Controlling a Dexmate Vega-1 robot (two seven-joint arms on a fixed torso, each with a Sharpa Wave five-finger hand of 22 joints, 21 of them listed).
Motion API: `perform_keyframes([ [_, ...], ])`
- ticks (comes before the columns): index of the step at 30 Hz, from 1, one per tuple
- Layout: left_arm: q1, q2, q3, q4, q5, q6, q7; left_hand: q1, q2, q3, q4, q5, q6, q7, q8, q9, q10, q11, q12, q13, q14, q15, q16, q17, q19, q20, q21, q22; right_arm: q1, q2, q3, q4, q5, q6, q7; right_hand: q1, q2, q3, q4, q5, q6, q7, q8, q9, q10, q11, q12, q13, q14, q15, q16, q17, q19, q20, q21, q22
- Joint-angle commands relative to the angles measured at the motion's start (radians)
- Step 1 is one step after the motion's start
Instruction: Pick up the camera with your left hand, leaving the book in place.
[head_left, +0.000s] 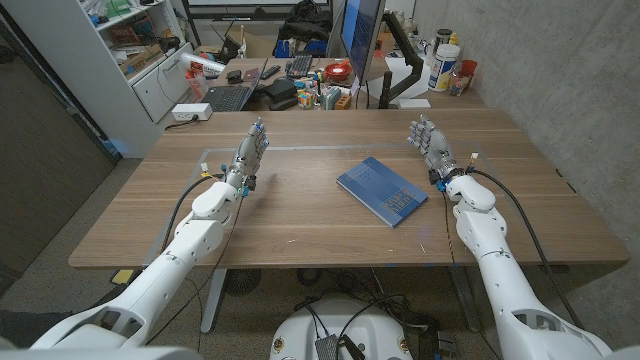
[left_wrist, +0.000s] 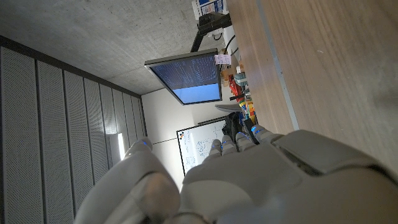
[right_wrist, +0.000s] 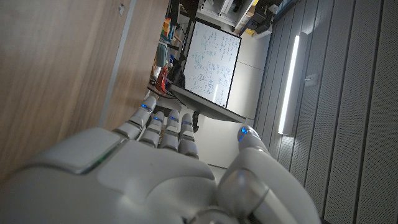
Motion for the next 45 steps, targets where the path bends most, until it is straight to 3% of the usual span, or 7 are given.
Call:
perform_keyframes([
  [1, 0.023, -0.026, -0.048, -0.021, 0.038, 0.023, -0.016, 0.009, 0.002, 0.003, -0.001, 0.008, -0.011, 0.002, 0.003, 0.003, -0.074, 0.0, 0.001, 0.004, -0.098, 0.002, 0.002, 0.002, -0.084, -0.079, -0.002, 0.003, 0.031, 0.169, 0.184, 0.004, -0.193, -0.023, 0.141, 0.007, 0.0, 0.004, -0.003, 0.006, 0.006, -0.002, 0.004, 0.005, 0.006, 0.002, 0.004, 0.004, 0.006, 0.004, 0.004, 0.005, 0.005, -0.033, -0.003, 0.002],
  [19, 0.064, -0.02, -0.081, -0.088, 0.066, 0.054, -0.014, 0.011, 0.006, -0.001, -0.002, 0.011, -0.016, 0.003, 0.0, 0.003, -0.077, 0.002, 0.0, 0.004, -0.1, 0.006, 0.001, 0.002, -0.094, -0.068, -0.004, 0.003, 0.057, 0.225, 0.257, 0.022, -0.257, -0.012, 0.198, 0.006, 0.001, 0.002, -0.004, 0.005, 0.007, -0.003, 0.004, 0.005, 0.007, 0.003, 0.002, 0.004, 0.006, 0.005, 0.004, 0.005, 0.008, -0.032, -0.011, 0.002],
  [45, 0.178, 0.009, -0.134, -0.217, 0.087, 0.075, 0.028, 0.017, 0.013, -0.003, -0.004, 0.015, -0.019, 0.005, -0.001, 0.003, -0.078, 0.007, 0.0, 0.005, -0.101, 0.01, 0.002, 0.002, -0.106, -0.056, -0.007, 0.004, 0.08, 0.228, 0.28, 0.058, -0.272, -0.003, 0.23, 0.005, 0.003, 0.0, -0.006, 0.005, 0.007, -0.005, 0.003, 0.005, 0.009, 0.002, 0.0, 0.004, 0.007, 0.007, 0.003, 0.005, 0.012, -0.031, -0.024, 0.002],
])
